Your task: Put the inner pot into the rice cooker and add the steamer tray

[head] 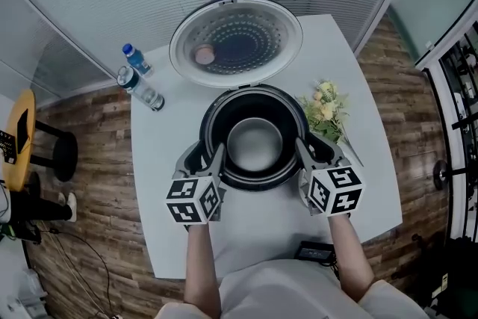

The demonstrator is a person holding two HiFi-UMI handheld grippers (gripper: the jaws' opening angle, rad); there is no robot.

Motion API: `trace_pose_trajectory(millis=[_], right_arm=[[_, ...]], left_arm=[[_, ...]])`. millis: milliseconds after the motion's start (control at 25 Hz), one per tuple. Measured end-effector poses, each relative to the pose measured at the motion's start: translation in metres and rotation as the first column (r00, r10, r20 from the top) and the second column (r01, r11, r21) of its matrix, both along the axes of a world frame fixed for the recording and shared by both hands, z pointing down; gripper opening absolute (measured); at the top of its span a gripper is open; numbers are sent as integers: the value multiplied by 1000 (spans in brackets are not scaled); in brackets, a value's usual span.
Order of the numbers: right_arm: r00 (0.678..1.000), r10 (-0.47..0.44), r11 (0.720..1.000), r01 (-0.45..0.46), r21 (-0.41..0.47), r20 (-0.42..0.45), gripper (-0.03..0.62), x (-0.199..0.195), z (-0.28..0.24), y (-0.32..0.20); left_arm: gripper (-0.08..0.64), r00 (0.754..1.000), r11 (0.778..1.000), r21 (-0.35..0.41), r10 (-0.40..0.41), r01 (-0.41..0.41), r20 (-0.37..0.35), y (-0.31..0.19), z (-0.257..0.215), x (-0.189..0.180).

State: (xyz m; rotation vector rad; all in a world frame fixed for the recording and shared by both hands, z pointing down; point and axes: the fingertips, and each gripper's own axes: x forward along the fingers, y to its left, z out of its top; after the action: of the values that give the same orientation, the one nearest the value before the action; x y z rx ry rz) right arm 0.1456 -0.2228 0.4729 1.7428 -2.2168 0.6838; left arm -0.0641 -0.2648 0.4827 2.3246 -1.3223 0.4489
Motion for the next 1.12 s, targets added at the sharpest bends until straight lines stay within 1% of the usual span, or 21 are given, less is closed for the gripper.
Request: trace_pose_trajectory(millis=[40,120,280,520,640,800,880,1000,1120], right_arm=[[1000,-1,1000,1,1,-2,104,-1,-2,2],[1000,-3,1000,3,6,-2,106,-3,-5,6],[1000,5,1000,-5,27,4,104,-5,-15,21],[1000,26,999,-27,43,14,104,-10,-30,57],[999,40,998,-41,49,13,104,-12,-34,79],[999,42,997,-42,59,-3,104,-20,-38,106],[998,57,997,-57,59,-12,104,-19,-40,122],[995,90,995,-88,48,-33,104,-16,-40,143],[993,111,993,-109,38,-39,106,-17,-35,157]], left_arm=[[190,1000,1000,2,-4,4,8,1,-1,-2],[209,1000,1000,5,-14,14,12,3,-2,-7],[212,1000,999,24,-25,25,-8,15,-11,-17],[212,998,999,49,-6,9,-59,45,-32,-24],[212,996,998,51,28,-24,-89,67,-36,-18],[212,991,996,58,79,-73,-104,96,-39,-9],[212,987,993,56,113,-107,-116,114,-39,1],[212,976,982,56,183,-178,-117,140,-39,17],[212,966,972,52,233,-229,-111,160,-36,26]])
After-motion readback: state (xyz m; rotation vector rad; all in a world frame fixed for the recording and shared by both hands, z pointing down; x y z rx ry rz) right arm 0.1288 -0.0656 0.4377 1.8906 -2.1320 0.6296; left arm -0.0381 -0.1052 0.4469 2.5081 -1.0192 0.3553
